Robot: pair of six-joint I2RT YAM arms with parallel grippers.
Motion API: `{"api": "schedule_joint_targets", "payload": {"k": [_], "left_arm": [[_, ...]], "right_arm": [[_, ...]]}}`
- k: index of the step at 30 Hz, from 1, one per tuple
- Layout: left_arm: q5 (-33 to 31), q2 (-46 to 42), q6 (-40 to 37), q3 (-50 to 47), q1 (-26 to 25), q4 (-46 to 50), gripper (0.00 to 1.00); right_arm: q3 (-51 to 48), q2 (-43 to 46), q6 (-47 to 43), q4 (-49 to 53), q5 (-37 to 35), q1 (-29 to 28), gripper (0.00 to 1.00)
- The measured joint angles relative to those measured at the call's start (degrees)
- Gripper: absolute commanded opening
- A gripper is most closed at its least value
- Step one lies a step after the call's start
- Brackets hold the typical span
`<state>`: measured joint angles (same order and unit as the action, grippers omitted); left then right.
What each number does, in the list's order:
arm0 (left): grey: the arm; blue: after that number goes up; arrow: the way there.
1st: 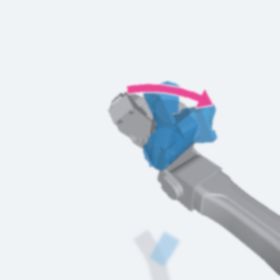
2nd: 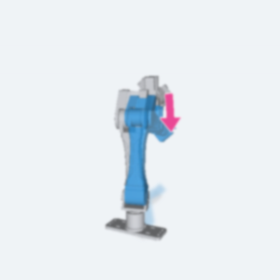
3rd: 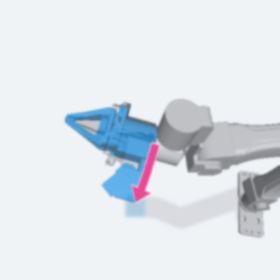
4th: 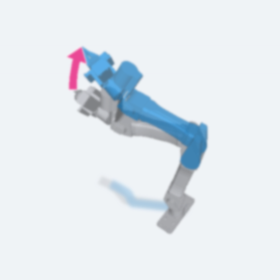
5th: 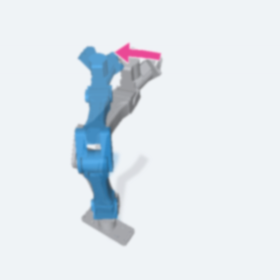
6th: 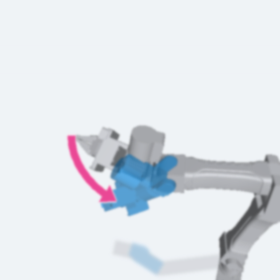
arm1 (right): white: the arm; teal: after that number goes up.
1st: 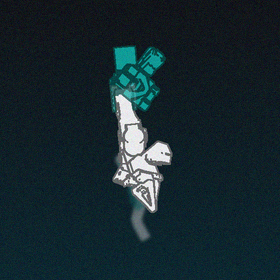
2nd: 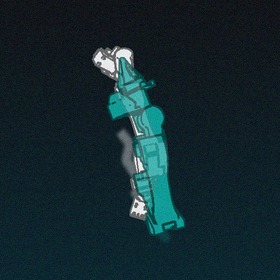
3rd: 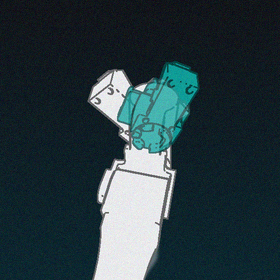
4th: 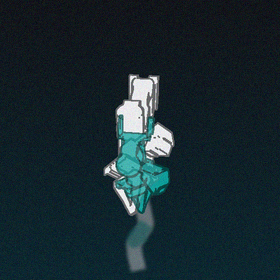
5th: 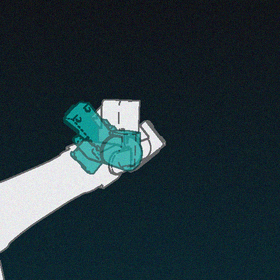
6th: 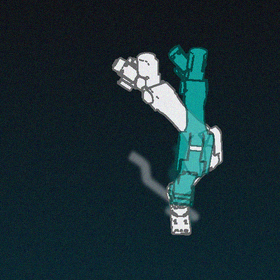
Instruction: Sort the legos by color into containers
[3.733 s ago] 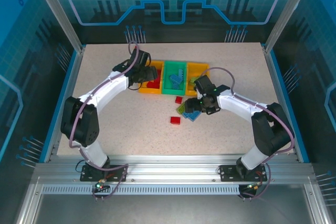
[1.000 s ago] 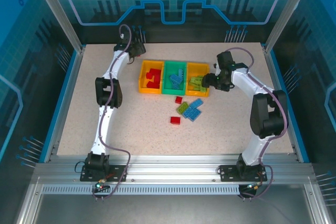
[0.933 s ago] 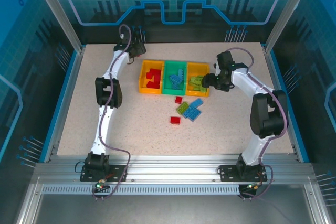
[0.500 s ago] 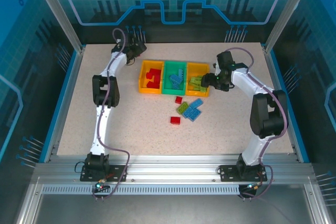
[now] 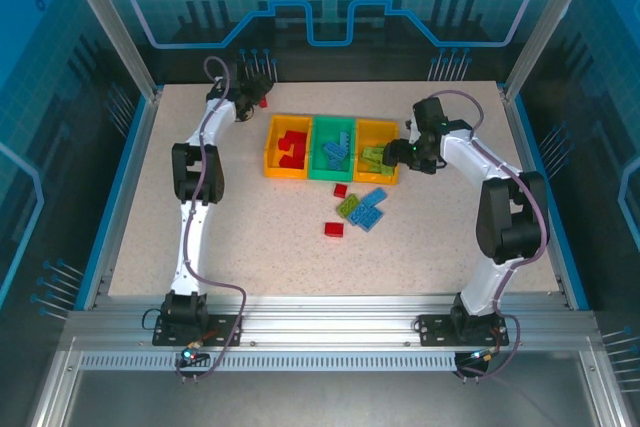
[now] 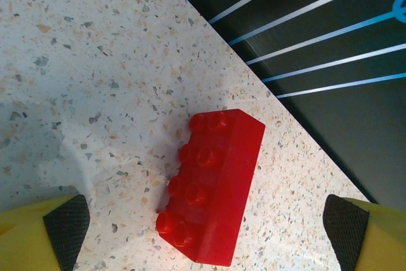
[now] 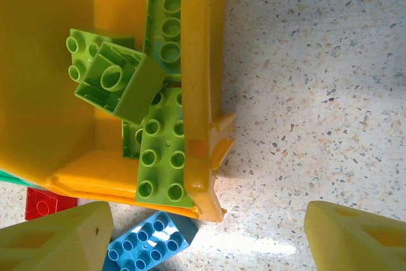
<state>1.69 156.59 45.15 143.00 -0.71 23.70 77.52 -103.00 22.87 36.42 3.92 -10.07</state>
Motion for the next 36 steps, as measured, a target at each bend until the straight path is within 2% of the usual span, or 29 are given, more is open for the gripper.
{"api": "schedule_joint_targets", "payload": {"k": [10,14,21,36], "left_arm": [[-4.90,1.20,-6.60,2.05,-1.75,3.21,0.84],[-6.19,1.42,-7.72,2.64,-1.99,4.39,0.82],[-8.00,2.84,-8.26,5.05,-2.19,6.51,0.66],[-8.96,3.32,-8.26,5.46,-2.19,7.37,0.46]], "right_arm": [[0.20,0.00,0.00,0.24,-0.02,0.00,0.81],[1.05,-0.11,0.00,0.57,-0.09,0.00,0.80],[2.75,-0.90,-0.02,1.27,-0.50,0.00,0.80],[2.78,-0.90,0.00,1.73,-0.70,0.00,0.81]]}}
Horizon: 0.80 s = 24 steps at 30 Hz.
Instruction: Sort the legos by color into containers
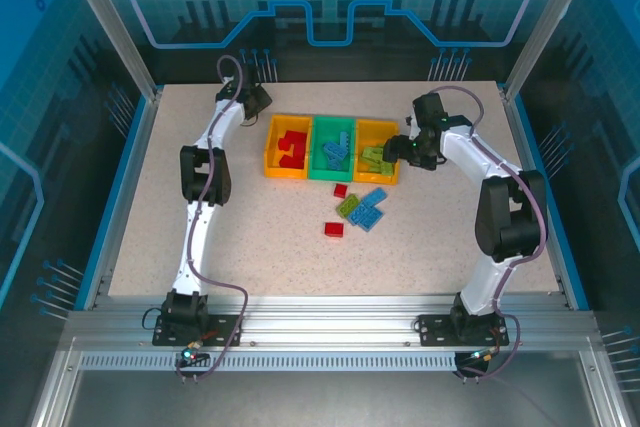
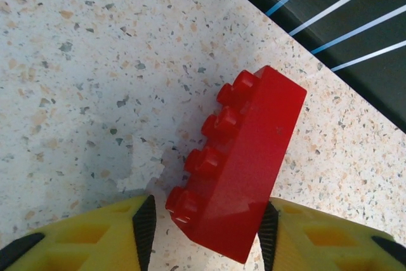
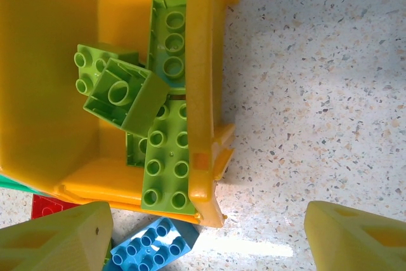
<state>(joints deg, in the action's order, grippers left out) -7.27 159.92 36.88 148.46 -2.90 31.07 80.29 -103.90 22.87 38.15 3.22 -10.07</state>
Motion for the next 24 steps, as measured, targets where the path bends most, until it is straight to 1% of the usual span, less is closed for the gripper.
{"api": "schedule_joint_targets", "payload": {"k": [4,7,12,13,17,20,24], "left_arm": [[0.02,0.04,-0.44,0.00,0.07,0.04,0.40],[0.07,0.13,-1.01,0.00,0.04,0.00,0.39],[0.57,-0.28,-1.97,-1.27,0.04,-1.38,0.52],[0.66,-1.18,-2.32,-3.10,0.04,-2.67,0.56],[1.01,-5.44,-3.19,-11.10,-0.02,-7.08,0.65],[1.07,-5.88,-3.93,-11.74,0.00,-7.30,0.68],[1.07,-5.27,-4.55,-9.57,0.02,-5.92,0.69]], "right_arm": [[0.00,0.00,0.00,0.00,0.00,0.00,0.81],[0.00,0.00,0.00,0.00,0.00,0.02,0.81],[0.00,0.00,0.00,0.02,0.00,0.02,0.81],[0.00,0.00,0.00,0.02,0.00,0.02,0.81],[0.02,0.00,0.00,0.00,0.00,0.22,0.81],[0.09,-0.02,0.00,0.00,0.02,0.46,0.81],[0.09,-0.11,0.00,0.00,0.02,0.50,0.81]]}}
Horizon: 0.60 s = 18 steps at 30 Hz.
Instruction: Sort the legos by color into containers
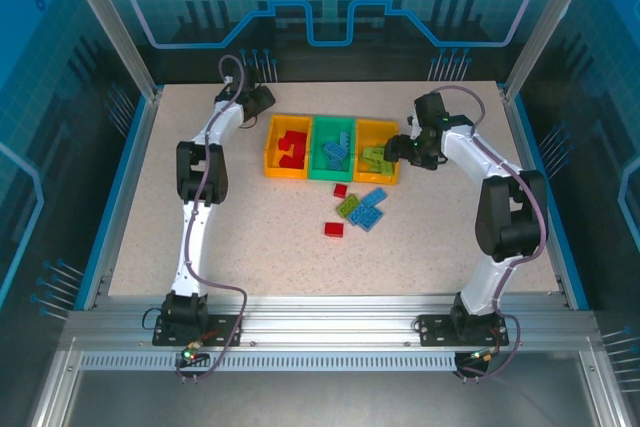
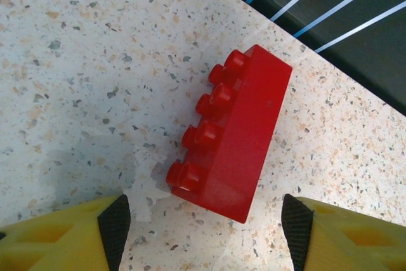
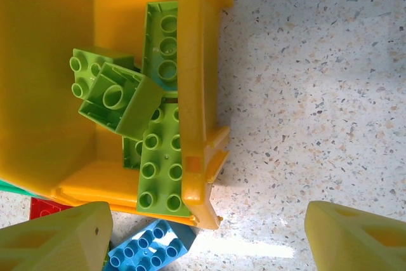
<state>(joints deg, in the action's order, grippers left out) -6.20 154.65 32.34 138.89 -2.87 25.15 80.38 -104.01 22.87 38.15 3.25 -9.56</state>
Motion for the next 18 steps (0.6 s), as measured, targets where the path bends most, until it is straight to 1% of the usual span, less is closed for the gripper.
{"api": "schedule_joint_targets", "payload": {"k": [3,8,10,14,18], "left_arm": [[0.00,1.70,-0.85,4.33,0.15,1.09,0.68],[0.00,2.16,-1.03,5.70,0.37,1.68,0.58],[0.02,2.27,-1.20,5.70,0.37,1.88,0.59],[0.02,2.69,-1.36,5.88,0.42,2.69,0.63],[0.02,3.28,-1.92,6.82,0.46,4.00,0.66]], "right_arm": [[0.00,-0.07,0.02,0.00,0.00,0.00,0.81],[0.00,-0.07,0.04,-0.02,0.00,0.15,0.81],[0.00,-0.07,0.20,-0.02,0.00,0.26,0.81],[0.00,-0.07,0.44,-0.02,0.07,0.31,0.81],[0.00,-0.07,0.66,-0.02,0.20,0.31,0.81]]}}
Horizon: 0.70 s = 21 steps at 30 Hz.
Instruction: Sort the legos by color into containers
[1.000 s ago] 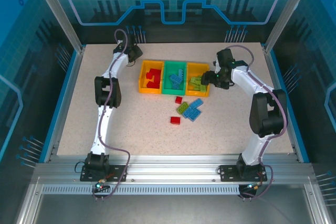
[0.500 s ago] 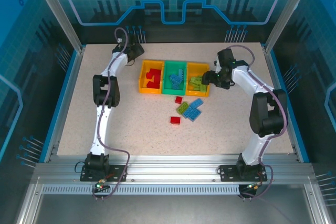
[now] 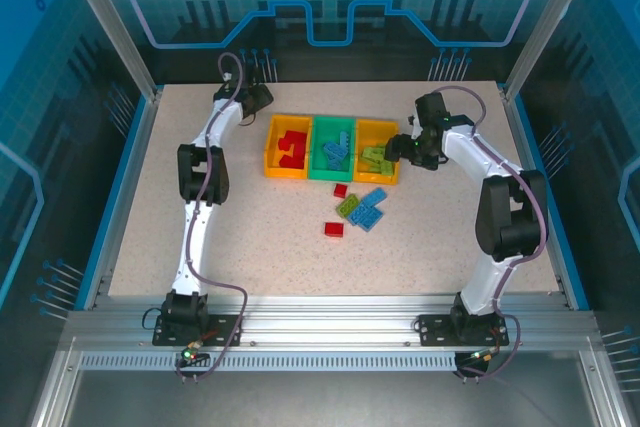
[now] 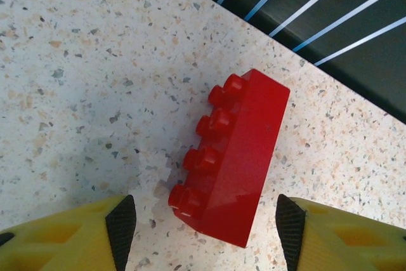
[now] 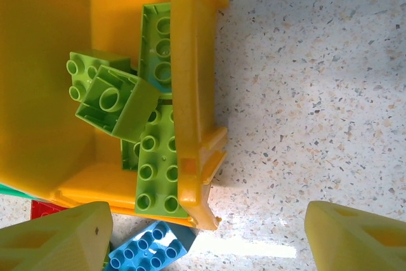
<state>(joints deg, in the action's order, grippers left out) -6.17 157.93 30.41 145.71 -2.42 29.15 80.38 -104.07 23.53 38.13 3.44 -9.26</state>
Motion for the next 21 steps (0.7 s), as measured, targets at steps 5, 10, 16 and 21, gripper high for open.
{"api": "schedule_joint_targets", "payload": {"k": [5,10,16,21], "left_arm": [[0.02,1.25,-0.59,2.60,0.00,1.16,0.58],[0.22,1.62,-0.81,3.04,0.02,1.97,0.51],[0.87,1.79,-0.79,3.08,0.11,2.16,0.43],[1.55,1.90,-0.76,3.08,0.44,2.16,0.37]], "right_arm": [[0.00,0.00,0.02,0.00,0.00,0.00,0.81],[0.00,0.00,0.04,-0.02,0.00,0.00,0.81],[0.00,0.00,0.24,-0.02,0.02,0.07,0.81],[0.00,0.00,0.24,0.00,0.02,0.09,0.81]]}}
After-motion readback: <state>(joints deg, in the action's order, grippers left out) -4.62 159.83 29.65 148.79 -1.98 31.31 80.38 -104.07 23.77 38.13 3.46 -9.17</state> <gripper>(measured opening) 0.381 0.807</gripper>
